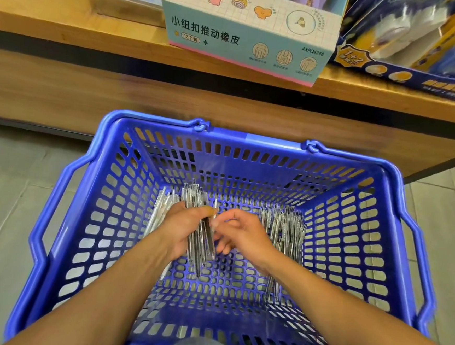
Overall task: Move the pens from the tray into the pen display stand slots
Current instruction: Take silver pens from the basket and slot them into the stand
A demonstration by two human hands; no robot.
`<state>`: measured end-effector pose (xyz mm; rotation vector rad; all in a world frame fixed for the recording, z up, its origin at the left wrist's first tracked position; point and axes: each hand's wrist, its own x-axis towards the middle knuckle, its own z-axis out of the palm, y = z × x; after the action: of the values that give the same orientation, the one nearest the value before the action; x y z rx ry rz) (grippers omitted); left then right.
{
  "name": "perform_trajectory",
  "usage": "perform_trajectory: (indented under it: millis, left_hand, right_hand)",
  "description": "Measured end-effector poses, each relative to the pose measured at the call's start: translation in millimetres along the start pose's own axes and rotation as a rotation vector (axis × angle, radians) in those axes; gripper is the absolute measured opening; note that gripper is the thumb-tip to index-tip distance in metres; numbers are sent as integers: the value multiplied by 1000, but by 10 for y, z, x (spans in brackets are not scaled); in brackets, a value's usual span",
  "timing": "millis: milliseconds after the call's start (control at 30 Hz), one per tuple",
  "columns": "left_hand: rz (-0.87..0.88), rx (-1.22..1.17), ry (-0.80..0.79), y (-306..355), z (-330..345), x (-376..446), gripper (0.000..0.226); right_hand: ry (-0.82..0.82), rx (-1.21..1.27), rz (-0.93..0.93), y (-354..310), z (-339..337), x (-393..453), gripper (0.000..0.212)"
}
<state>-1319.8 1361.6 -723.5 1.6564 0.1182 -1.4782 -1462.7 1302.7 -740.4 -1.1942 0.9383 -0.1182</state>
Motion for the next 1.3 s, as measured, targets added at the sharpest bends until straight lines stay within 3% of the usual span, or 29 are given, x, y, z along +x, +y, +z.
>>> perform_trajectory:
  millis: [67, 167, 233, 333, 500, 533, 633, 700, 767, 867, 1033, 1200, 1267, 1300]
  left_hand:
    - [6, 13, 21, -2, -4, 6, 39]
    - [-5, 6, 1, -9, -1, 15, 40]
    - [-14, 0, -15, -21, 5, 7, 45]
    - [-15, 3, -17, -32, 4, 17, 43]
    - [-16, -11, -11, -28, -6, 50, 37]
    - [-18, -12, -11, -30, -10, 54, 37]
    - [-21, 3, -6, -35, 0, 48, 37]
    - [-16, 6, 2, -44, -2, 58, 46]
    - [-10, 5, 8, -55, -10, 80, 65]
    - [-8, 22, -7, -32, -15, 57, 98]
    - [-25, -35, -86, 2, -10, 13, 125]
    - [9, -21, -18, -34, -5, 34, 97]
    - [8, -44, -5, -17, -7, 36, 67]
    - [-1, -53, -5, -5, -10, 36, 55]
  right_hand:
    - [186, -151, 61, 58, -153, 97, 13]
    - [433, -693, 193, 228, -393, 208, 6]
    - [447, -927, 268, 342, -458, 238, 11]
    - [472, -1032, 322, 505, -420, 292, 28]
    - [416, -1106, 391, 554, -305, 345, 17]
    - [412, -1073, 387, 538, -300, 354, 5]
    - [397, -888, 352, 509, -305, 403, 23]
    - [352, -690, 263, 447, -274, 407, 19]
    - [276, -415, 180, 316, -197, 358, 9]
    - [89, -162, 47, 97, -68, 249, 13]
    - [-4, -43, -72, -78, 37, 133, 24]
    - [-89, -37, -73, -41, -40, 109, 20]
    - [0, -31, -22, 36, -140, 151, 16]
    - [118, -124, 21, 91, -215, 180, 15]
